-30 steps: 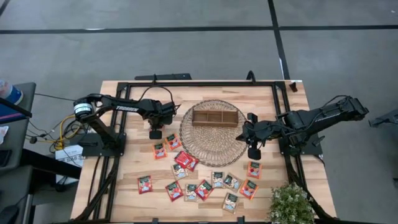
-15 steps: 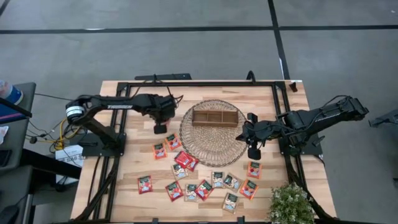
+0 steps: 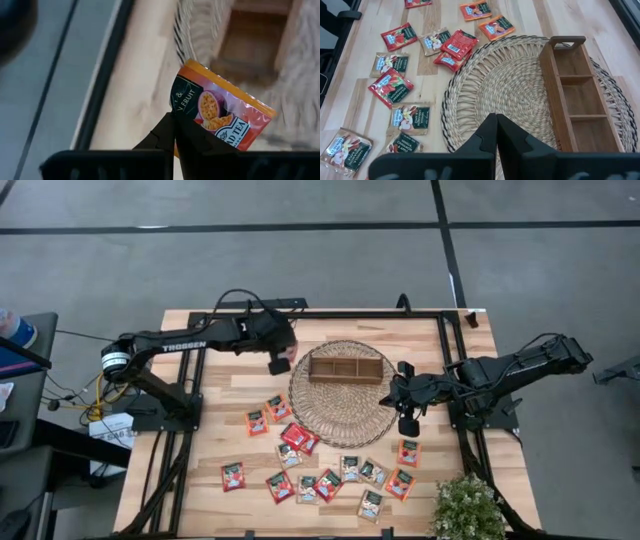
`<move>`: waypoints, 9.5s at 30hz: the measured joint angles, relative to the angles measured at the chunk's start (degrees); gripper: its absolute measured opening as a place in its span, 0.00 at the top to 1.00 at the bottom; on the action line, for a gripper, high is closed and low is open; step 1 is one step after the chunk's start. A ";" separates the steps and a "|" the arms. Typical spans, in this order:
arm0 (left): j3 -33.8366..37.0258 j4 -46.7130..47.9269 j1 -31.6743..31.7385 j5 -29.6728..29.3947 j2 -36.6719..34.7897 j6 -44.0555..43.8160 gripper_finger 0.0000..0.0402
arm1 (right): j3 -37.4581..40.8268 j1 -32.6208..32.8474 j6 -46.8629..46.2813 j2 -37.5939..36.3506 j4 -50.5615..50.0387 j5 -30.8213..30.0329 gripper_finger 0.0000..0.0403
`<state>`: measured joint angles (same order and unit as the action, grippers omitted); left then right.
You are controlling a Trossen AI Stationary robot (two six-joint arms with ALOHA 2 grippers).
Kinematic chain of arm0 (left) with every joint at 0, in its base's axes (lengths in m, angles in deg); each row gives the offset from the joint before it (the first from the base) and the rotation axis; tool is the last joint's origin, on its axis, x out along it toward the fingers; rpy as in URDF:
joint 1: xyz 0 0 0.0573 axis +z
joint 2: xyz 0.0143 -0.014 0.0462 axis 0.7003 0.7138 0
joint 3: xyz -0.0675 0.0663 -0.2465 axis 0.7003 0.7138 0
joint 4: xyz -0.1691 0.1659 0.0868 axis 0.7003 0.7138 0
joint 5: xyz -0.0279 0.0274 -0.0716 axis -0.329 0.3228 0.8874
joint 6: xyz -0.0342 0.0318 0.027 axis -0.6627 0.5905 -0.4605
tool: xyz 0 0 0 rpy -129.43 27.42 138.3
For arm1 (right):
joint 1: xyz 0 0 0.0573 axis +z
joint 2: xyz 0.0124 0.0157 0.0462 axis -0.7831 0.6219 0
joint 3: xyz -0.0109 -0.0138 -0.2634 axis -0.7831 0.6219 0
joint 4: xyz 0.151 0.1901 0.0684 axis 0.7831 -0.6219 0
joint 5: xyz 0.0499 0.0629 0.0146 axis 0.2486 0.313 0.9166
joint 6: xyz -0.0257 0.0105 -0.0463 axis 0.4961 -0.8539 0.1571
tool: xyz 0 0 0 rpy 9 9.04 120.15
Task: Pick & Place Tea
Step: Put the orange tea bag into the left section of the wooden organizer
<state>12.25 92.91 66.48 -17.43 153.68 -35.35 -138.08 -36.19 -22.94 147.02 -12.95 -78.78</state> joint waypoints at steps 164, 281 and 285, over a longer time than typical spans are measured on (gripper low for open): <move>-0.81 -29.99 -9.02 -17.12 20.35 2.58 0.73 | 0.00 -0.11 0.00 0.00 0.74 -0.02 1.00; 18.32 14.93 -21.32 16.62 -0.35 -25.45 0.71 | 0.02 0.00 -0.05 0.00 0.81 0.05 1.00; 18.31 14.89 -21.34 14.67 -0.22 -26.30 0.71 | 0.02 0.00 -0.07 0.00 0.81 0.06 1.00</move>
<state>30.56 107.81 45.14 -2.76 153.46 -61.65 -138.06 -36.19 -23.00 147.02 -12.14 -78.72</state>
